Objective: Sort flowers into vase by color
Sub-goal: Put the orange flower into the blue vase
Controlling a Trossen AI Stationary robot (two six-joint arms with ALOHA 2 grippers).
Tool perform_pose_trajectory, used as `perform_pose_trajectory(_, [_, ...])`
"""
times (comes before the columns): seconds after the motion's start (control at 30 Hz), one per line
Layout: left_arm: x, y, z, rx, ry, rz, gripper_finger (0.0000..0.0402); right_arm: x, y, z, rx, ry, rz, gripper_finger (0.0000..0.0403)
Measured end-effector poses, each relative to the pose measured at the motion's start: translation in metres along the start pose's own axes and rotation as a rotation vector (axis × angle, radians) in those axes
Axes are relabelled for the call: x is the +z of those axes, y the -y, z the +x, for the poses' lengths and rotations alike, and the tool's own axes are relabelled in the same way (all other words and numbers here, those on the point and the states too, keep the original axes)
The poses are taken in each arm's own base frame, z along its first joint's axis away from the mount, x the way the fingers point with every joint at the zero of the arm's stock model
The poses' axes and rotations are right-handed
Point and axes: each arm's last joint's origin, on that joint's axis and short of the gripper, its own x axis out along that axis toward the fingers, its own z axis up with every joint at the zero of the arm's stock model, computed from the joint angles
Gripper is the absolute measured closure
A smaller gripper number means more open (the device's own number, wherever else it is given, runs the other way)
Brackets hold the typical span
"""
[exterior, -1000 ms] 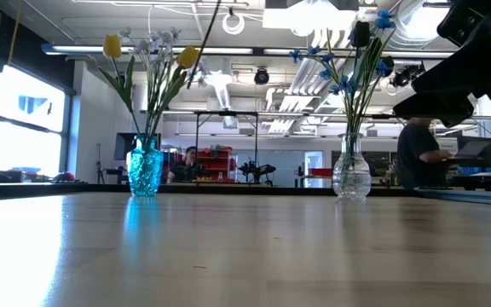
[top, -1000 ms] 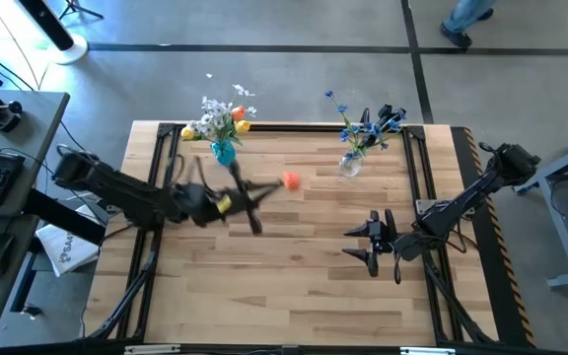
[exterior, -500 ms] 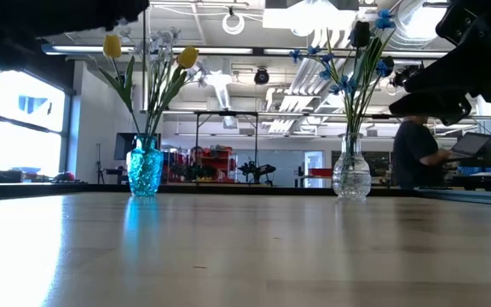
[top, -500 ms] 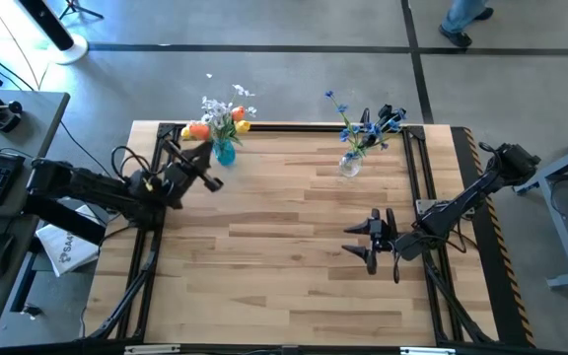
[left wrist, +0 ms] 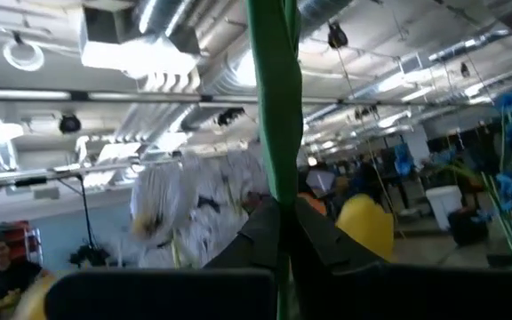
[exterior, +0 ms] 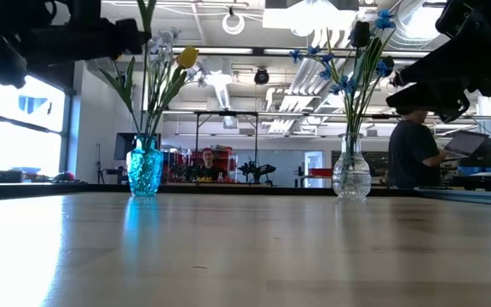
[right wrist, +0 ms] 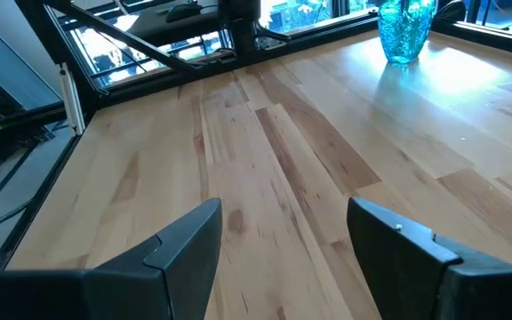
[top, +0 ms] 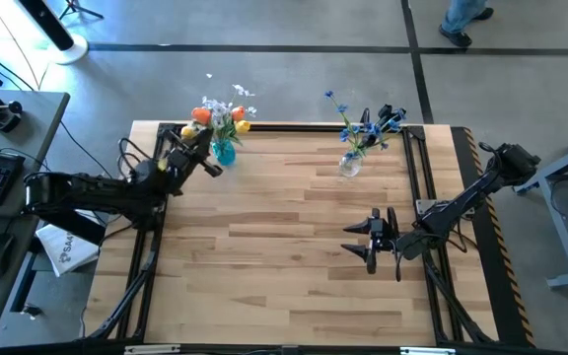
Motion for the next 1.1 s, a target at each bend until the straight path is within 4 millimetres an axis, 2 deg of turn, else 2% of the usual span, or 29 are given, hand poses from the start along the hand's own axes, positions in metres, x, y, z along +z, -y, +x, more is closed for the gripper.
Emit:
perform_pose_trajectory(0.33, [-0.023,-0.001,0.006,-0.023,-0.122,-0.031,0.0402,0.000,0.000,0.000,0.002,0.000,-0.002,0.0162])
perform_pose_trajectory(0.53, [-0.014,-0.001,0.006,-0.038,-0.022,-0.064,0.0401,0.000,0.000,0.000,0.005,-0.002,-0.002,0.0162])
perform_pose_trajectory(0.67, [-0.009,-0.001,0.006,-0.037,0.030,-0.007,0.0401,0.000,0.000,0.000,0.005,-0.002,-0.004,0.0162])
perform_pose_trajectory(0.9, [-0.023,-0.005,0.009,-0.008,-0.080,0.063,0.0401,0.000,0.000,0.000,0.005,-0.002,-0.003,0.0162])
perform_pose_trajectory(1.1, [-0.027,-0.005,0.010,-0.028,-0.083,0.054,0.0401,0.000,0.000,0.000,0.006,0.000,-0.001,0.0162])
